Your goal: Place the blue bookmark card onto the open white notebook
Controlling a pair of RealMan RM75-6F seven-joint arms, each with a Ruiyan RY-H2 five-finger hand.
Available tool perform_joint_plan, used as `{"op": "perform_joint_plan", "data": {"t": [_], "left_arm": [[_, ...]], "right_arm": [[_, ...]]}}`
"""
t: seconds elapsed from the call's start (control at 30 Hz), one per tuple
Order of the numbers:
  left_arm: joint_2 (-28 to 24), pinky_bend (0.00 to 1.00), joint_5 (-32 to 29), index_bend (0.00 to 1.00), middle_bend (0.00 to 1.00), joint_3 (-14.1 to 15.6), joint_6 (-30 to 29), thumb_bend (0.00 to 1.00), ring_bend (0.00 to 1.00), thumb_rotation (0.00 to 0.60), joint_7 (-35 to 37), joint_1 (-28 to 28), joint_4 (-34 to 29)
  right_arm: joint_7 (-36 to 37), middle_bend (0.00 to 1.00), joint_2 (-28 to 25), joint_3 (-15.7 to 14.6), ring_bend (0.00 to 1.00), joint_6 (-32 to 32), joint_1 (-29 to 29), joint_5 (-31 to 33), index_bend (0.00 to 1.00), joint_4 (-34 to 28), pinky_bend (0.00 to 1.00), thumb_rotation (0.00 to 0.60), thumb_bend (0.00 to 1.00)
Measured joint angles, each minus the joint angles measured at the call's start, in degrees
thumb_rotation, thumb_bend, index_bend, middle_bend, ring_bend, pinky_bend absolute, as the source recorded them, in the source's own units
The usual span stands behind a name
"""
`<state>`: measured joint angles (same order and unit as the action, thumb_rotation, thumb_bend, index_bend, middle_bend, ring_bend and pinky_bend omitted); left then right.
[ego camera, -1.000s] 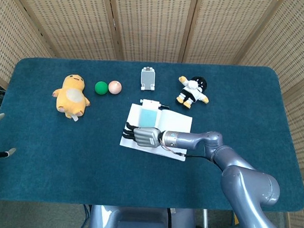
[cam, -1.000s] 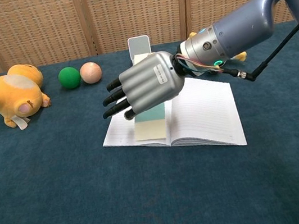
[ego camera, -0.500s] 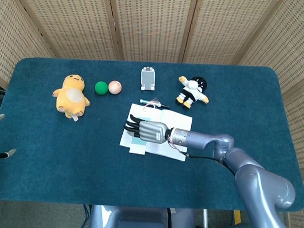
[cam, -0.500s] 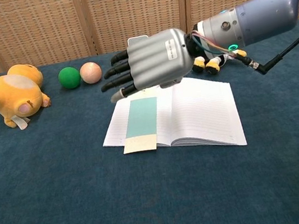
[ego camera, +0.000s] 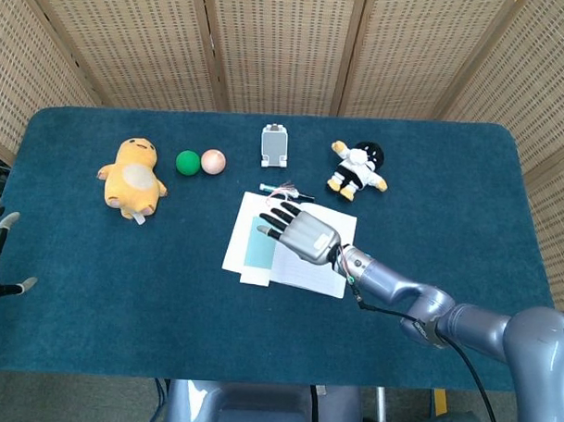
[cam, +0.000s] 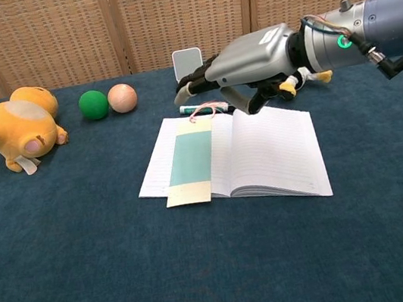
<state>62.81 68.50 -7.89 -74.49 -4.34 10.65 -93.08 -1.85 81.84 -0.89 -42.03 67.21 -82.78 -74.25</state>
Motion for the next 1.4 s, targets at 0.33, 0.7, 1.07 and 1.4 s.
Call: {"op": "perform_joint_plan", "data": {"t": [0.33,0.7,1.07,1.4], "left_arm": [[0.39,0.00,-0.27,0.00,0.00,0.12,0.40,0.00,0.00,0.600,-0.51,0.23,0.24],[0.19,0.00,-0.51,0.00,0.00,0.03,0.51,0.00,0.00,0.600,0.47,0.09,0.45],[0.22,0.00,-0.82,0.00,0.00,0.03,1.02,0.00,0.00,0.600,0.51,0.31,0.56],[0.07,0.00,-1.24,0.00,0.00,-0.04,1.90,0.00,0.00,0.600,0.87,0.62,0.95]], "right_arm": [[-15.83,0.00,2.45,2.50,0.00,4.90,0.19,9.27,0.00,-1.78,0.00,0.600,1.00],[-26.16,0.00,8.52,3.22,0.00,9.44,2.61,17.69,0.00,1.74,0.00,0.600,1.00],[-32.48,0.00,11.97,1.87,0.00,12.64,5.41,24.34,0.00,5.37,0.00,0.600,1.00],[-35.91,0.00,13.15,-0.20,0.00,12.92,6.75,30.82,0.00,6.97,0.00,0.600,1.00]]}}
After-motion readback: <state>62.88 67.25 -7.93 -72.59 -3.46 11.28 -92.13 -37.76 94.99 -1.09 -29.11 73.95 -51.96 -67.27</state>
